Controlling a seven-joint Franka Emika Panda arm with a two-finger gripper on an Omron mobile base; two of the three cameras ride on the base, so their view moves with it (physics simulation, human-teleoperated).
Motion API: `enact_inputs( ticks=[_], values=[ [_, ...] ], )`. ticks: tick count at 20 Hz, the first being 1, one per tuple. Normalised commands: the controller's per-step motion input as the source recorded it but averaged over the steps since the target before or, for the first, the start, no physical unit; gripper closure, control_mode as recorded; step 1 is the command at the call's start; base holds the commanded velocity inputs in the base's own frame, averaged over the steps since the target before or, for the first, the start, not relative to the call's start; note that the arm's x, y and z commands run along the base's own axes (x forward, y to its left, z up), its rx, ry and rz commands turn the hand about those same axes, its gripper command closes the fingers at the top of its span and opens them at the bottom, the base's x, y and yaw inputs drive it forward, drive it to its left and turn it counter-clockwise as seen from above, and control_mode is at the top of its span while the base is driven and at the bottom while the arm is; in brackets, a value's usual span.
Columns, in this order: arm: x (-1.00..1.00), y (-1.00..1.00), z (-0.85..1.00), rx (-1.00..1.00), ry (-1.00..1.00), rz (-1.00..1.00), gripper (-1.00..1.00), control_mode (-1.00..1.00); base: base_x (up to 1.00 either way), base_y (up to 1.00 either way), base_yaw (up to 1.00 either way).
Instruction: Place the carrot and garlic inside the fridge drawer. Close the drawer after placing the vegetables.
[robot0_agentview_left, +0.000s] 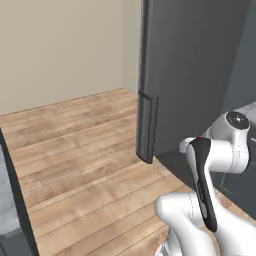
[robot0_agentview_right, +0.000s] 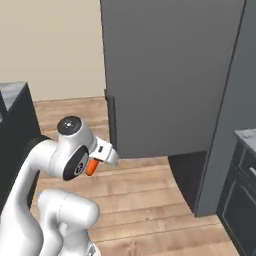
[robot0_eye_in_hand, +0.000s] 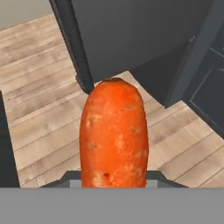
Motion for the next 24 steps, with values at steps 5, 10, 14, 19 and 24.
enact_inputs(
  ticks=[5, 10, 14, 19, 24],
  values=[
    [0.00, 0.00, 0.00, 0.00, 0.00, 0.00, 1.00, 1.00, 0.55, 0.36, 0.63],
    [0.00, 0.00, 0.00, 0.00, 0.00, 0.00, 1.00, 1.00, 0.88, 0.19, 0.43],
    [0.00, 0.00, 0.00, 0.00, 0.00, 0.00, 1.00, 1.00, 0.98, 0.10, 0.05],
    [0.00, 0.00, 0.00, 0.00, 0.00, 0.00, 1.00, 1.00, 0.84, 0.03, -0.16],
    [0.00, 0.00, 0.00, 0.00, 0.00, 0.00, 1.00, 1.00, 0.85, 0.06, -0.33]
  ],
)
